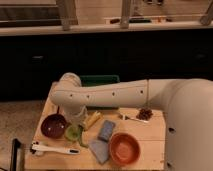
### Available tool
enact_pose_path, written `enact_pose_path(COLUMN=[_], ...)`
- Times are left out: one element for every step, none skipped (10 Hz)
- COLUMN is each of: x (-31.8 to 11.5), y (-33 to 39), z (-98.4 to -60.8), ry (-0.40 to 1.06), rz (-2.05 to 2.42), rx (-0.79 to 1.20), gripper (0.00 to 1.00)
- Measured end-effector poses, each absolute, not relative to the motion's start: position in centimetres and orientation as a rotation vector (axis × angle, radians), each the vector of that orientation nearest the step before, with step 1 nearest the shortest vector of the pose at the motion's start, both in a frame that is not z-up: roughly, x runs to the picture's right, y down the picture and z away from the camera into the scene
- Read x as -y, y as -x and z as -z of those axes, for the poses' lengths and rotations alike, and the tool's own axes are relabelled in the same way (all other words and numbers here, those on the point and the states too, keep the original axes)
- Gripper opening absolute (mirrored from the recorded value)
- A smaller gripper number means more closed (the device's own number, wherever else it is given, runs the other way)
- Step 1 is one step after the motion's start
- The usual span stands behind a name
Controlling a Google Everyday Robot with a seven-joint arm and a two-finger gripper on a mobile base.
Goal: Place pepper in plastic cup
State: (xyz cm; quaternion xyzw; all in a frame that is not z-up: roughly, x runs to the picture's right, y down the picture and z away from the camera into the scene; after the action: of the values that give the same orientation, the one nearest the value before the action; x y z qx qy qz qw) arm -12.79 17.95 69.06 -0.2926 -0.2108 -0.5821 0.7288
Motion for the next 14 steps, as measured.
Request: enact_pose_path(x=[-18.1, -18.3, -18.4, -18.5, -18.6, -18.6, -18.6, -18.7, -18.8, -18.8, -18.8, -18.8, -18.9, -18.9], y=[13.0, 13.3, 13.6, 14.0, 14.2, 14.4, 14.6, 15.0, 15.2, 15.3, 15.5, 15.7, 15.9, 16.2], z=[-69.0, -69.0, -69.1, -69.1, -69.2, -69.3, -69.4, -69.5, -69.6, -69.7, -69.8, -69.8, -69.9, -70.0], ry=[0.647, 0.648, 0.65, 0.65, 0.652, 0.654, 0.656, 0.659, 0.662, 0.666, 0.669, 0.673, 0.676, 0.68], rz=[1.288, 1.293, 1.298, 1.305, 1.308, 1.311, 1.316, 1.325, 1.329, 1.33, 1.331, 1.334, 1.337, 1.341], rx=[0.476, 0.484, 0.493, 0.501, 0.506, 0.51, 0.513, 0.518, 0.523, 0.528, 0.533, 0.538, 0.544, 0.549], gripper=[0.0, 0.0, 0.0, 0.0, 0.0, 0.0, 0.0, 0.0, 0.0, 0.0, 0.0, 0.0, 0.0, 0.0])
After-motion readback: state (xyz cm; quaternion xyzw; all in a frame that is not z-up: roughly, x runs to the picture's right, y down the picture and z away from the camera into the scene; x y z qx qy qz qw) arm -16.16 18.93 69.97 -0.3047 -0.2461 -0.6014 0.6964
